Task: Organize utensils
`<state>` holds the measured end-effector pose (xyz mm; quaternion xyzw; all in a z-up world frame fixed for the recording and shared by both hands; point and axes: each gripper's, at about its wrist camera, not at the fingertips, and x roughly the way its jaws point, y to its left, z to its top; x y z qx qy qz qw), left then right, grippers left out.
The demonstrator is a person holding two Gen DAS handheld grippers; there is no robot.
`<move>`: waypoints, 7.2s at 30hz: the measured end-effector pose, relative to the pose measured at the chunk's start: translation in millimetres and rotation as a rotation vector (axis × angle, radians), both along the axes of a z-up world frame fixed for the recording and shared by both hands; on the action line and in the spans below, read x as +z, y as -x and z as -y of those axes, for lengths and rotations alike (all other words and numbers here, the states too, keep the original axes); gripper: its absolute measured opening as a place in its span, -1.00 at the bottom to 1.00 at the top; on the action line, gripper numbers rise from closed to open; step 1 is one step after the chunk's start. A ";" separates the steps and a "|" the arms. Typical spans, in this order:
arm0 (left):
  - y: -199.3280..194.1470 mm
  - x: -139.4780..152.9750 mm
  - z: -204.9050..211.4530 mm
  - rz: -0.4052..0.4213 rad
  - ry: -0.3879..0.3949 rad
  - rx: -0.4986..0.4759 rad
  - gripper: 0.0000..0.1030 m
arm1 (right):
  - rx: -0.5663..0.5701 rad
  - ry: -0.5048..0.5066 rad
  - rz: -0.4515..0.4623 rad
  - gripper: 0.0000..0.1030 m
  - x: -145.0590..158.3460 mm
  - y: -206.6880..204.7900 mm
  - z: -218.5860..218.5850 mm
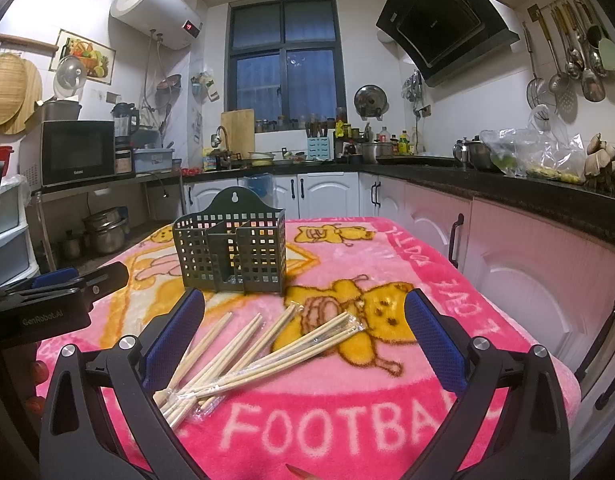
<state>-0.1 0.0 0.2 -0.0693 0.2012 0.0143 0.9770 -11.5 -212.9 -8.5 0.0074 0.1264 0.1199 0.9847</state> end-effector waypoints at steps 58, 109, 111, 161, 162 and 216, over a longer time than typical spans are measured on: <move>-39.3 19.2 -32.2 -0.067 0.044 -0.020 0.81 | 0.131 -0.005 -0.157 0.88 16.4 -48.3 -5.9; -212.6 -75.0 -86.4 -0.615 0.273 -0.042 -0.35 | 0.219 -0.068 -0.838 -0.46 -81.1 -236.9 -40.6; -213.9 -75.1 -85.0 -0.623 0.264 -0.035 -0.36 | 0.218 -0.077 -0.846 -0.50 -82.0 -238.2 -39.4; -174.9 148.6 -30.0 -0.089 0.057 -0.166 -0.94 | 0.339 -0.121 -0.189 -0.88 122.0 -177.6 -29.1; -176.9 154.2 -28.4 -0.073 0.051 -0.161 -0.94 | 0.338 -0.124 -0.181 -0.88 125.3 -177.7 -28.5; -276.8 92.6 -22.2 0.086 0.031 -0.171 -0.93 | 0.176 -0.176 -0.068 -0.87 121.9 -280.3 -55.7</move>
